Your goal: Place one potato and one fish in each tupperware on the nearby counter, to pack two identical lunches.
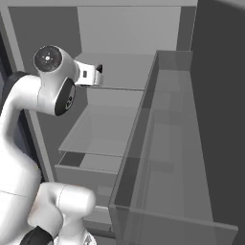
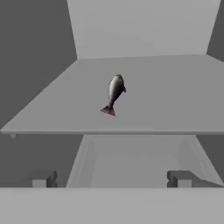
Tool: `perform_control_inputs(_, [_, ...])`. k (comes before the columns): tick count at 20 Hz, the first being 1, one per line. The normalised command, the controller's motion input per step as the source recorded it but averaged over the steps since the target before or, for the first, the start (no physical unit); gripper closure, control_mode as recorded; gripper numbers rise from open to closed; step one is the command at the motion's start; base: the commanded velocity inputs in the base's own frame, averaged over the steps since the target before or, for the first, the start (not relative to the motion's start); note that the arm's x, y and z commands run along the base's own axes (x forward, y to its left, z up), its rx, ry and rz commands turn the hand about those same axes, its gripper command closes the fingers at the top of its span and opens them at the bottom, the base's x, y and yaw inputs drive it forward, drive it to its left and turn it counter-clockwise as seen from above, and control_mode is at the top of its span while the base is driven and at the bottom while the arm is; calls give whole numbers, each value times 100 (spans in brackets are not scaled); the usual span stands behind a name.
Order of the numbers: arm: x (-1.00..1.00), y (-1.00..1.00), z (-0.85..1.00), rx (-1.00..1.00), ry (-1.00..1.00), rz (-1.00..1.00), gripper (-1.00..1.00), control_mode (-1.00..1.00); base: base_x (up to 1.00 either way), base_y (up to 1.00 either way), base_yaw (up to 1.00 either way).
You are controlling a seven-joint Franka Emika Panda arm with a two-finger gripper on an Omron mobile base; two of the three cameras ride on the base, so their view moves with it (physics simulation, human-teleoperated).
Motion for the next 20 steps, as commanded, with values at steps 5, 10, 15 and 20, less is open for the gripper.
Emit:
perform_control_inputs(5, [71,4,9,0,6,0,-100,-100,0,0,0])
perform_control_inputs(10, [57,1,-12,0,0,0,-100,-100,0,0,0])
perform_control_inputs(15, [45,16,-25,0,0,0,-100,-100,0,0,0])
perform_control_inputs(20, [59,19,-6,0,0,0,-100,-100,0,0,0])
